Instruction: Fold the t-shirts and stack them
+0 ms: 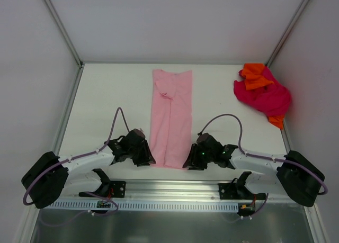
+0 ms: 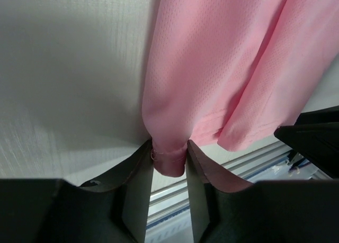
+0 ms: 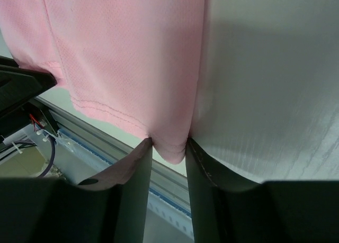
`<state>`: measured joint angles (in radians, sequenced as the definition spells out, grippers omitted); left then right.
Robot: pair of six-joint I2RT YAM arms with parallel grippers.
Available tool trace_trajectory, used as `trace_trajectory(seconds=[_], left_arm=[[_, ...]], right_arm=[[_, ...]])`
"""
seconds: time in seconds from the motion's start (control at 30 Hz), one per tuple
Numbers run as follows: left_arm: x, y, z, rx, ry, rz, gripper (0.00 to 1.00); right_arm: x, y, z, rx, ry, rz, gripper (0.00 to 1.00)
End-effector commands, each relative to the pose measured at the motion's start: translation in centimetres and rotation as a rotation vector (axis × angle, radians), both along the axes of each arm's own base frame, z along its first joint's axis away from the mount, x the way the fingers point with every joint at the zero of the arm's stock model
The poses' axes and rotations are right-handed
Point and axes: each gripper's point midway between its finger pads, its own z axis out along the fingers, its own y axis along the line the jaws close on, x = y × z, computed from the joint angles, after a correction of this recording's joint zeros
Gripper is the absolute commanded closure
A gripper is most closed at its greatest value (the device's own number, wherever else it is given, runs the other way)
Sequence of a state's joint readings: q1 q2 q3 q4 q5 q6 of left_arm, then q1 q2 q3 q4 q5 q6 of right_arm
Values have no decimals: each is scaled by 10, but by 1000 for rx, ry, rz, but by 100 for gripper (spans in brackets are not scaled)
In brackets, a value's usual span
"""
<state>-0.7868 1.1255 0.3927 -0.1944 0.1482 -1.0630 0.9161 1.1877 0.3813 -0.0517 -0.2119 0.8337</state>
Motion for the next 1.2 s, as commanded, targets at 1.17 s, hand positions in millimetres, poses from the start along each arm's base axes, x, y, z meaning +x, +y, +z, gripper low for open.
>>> trace_trajectory(seconds=[1.17], left_arm=[[94, 2, 104, 134, -346, -61, 100]], right_arm=[[114, -16, 104, -91, -294, 16, 99]])
